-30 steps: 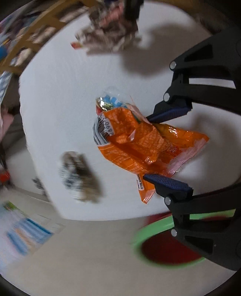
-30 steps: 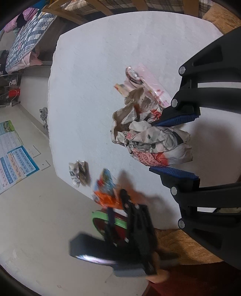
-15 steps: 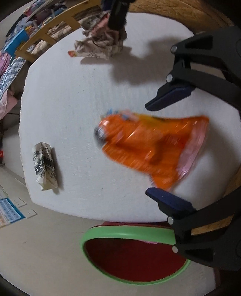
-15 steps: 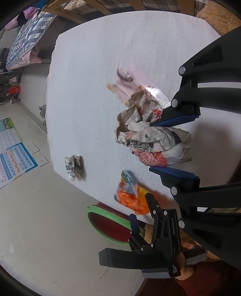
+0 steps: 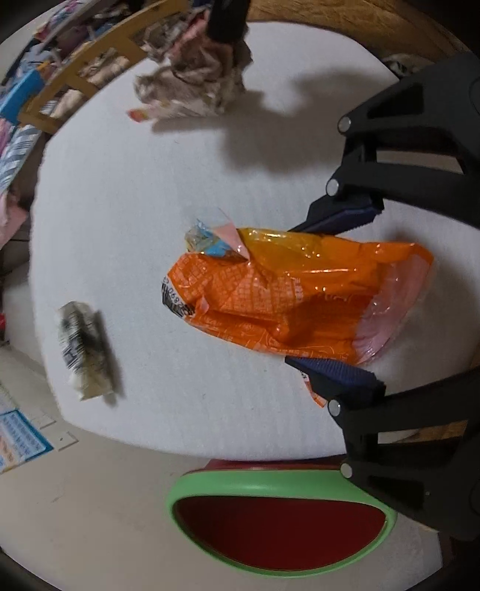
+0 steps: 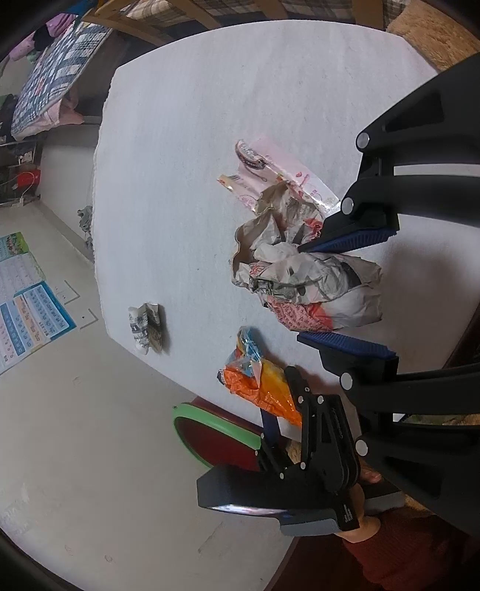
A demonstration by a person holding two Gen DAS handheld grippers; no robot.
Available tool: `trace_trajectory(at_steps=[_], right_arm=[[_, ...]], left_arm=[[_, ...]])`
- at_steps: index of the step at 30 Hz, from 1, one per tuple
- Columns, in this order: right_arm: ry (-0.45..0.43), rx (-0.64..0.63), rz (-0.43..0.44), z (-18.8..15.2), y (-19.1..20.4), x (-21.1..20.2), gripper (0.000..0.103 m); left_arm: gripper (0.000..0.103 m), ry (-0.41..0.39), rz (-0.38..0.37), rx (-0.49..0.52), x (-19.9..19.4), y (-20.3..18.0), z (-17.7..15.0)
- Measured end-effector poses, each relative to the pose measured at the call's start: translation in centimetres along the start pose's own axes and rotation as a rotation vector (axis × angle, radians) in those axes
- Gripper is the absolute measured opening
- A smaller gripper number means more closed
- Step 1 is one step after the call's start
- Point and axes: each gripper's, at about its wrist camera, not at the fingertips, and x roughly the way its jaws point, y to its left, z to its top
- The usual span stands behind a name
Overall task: Collect trash
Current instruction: 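Carry the orange bag with the left tool while the right carries the crumpled wrapper to the bin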
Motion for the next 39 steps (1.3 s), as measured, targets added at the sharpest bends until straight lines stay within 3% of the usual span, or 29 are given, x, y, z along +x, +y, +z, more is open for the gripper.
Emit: trace_trajectory(at_steps=[8, 14, 39], right_arm=[[-0.051, -0.026, 0.008, 1.0, 1.3, -1.3, 0.04], [-0.085, -0.061, 0.022, 2.1, 3.2, -2.0, 0.04], [-0.166, -0.174, 0.078, 5.6, 7.9, -3.9, 0.04]], left_arm=[[0.057, -0.173, 0.031, -0.196, -6.4, 1.0, 0.9], [0.057, -0.3, 0.027, -0.289, -10.9, 1.3, 1.6], [0.058, -0.293, 0.105, -0.398, -12.2, 5.3, 0.0]])
